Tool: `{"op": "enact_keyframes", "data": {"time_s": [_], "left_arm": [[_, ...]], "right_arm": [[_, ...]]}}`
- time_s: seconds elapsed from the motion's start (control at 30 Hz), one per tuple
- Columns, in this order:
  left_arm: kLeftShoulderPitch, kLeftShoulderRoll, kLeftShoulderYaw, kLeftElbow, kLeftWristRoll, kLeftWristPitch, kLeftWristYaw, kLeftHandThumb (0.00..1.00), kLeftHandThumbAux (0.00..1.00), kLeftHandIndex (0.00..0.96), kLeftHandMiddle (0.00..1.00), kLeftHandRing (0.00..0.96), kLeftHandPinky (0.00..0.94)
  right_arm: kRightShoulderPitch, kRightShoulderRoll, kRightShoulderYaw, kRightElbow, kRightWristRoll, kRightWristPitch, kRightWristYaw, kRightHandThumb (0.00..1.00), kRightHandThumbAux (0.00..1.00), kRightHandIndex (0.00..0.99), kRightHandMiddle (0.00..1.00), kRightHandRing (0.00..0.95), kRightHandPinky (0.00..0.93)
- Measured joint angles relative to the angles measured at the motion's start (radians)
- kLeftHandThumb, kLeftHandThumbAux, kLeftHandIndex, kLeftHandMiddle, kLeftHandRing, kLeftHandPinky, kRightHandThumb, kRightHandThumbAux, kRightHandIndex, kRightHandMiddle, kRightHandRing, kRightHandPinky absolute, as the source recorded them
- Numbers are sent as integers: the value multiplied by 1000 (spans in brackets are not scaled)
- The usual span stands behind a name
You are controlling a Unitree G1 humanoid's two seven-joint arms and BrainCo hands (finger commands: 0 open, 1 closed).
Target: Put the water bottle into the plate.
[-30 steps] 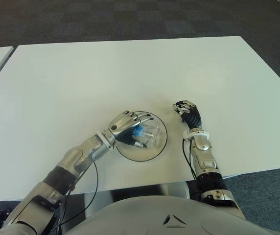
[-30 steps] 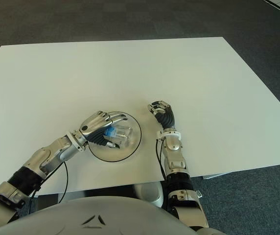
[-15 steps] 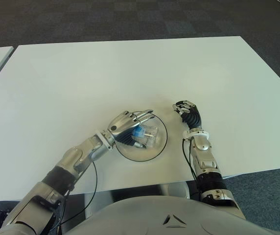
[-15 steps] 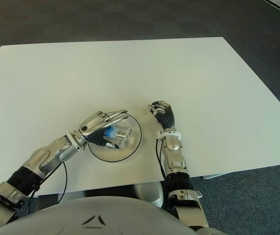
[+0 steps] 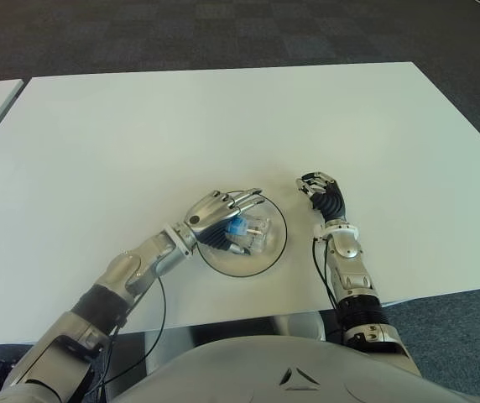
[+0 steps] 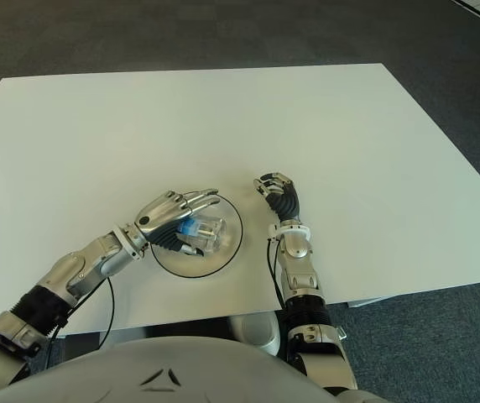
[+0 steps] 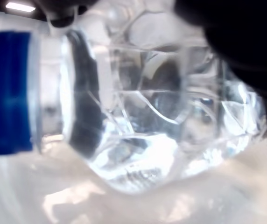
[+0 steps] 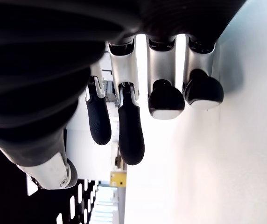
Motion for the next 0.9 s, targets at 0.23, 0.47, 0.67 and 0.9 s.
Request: {"op": "enact_keyframes", "data": {"time_s": [0.23, 0.47, 0.67, 0.9], "left_arm": [[0, 3, -1, -4, 5, 1, 0, 7, 407, 0, 0, 0, 0], [0, 4, -1, -7, 11, 4, 0, 12, 396, 0, 0, 0, 0], [0, 4, -2, -11, 19, 10, 0, 24, 375, 0, 0, 0, 0], [1, 4, -2, -13, 23, 19, 0, 51, 327, 0, 0, 0, 0]], "right_arm": [[0, 0, 0, 0, 0, 0, 0, 844, 687, 412, 595, 869, 860], [-4, 0, -1, 5, 0, 0, -1, 844, 686, 414, 596, 871, 865], [-6, 0, -1, 8, 0, 0, -2, 844, 686, 416, 598, 873, 867], [-15, -1, -2, 18, -1, 0, -3, 845, 686, 416, 598, 876, 870]]}}
